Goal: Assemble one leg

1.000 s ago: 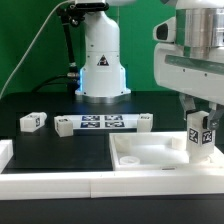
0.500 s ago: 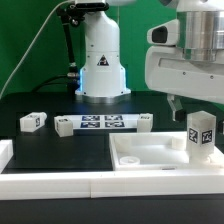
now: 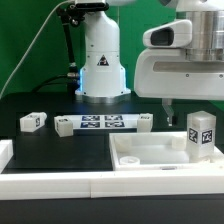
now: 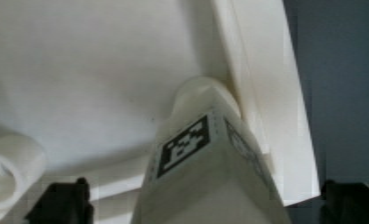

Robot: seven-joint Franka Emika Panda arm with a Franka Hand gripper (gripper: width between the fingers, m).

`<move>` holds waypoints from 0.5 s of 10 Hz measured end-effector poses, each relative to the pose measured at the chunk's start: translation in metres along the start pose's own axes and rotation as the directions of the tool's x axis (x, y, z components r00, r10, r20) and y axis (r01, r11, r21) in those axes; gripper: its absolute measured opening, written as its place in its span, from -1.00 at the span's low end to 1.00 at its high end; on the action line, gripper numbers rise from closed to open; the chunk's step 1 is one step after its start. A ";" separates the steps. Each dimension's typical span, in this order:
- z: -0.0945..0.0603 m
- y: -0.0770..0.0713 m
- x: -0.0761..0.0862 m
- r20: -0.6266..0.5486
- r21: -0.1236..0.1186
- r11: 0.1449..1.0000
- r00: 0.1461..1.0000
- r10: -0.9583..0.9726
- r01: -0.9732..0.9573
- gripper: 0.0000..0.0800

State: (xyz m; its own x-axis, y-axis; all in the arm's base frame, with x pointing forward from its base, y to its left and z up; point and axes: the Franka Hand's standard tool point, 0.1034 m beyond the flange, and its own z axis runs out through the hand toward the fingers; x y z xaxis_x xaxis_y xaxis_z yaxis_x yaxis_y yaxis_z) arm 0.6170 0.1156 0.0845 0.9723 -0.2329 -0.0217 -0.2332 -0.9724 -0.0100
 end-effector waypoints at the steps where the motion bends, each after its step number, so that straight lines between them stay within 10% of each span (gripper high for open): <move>1: 0.000 -0.001 -0.001 0.000 -0.003 0.994 0.994 -0.109 0.109 0.62; 5: 0.000 0.006 0.003 0.001 -0.009 0.921 0.921 -0.389 0.389 0.62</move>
Offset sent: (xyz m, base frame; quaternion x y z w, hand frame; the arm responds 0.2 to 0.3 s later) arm -0.0042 -0.0033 0.0023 0.0040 -0.0078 -0.1918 0.9814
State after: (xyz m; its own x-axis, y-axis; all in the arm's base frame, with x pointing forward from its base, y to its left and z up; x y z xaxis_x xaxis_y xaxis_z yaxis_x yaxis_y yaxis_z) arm 0.6180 0.1087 0.0843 0.9864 0.1636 -0.0176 0.1635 -0.9865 -0.0083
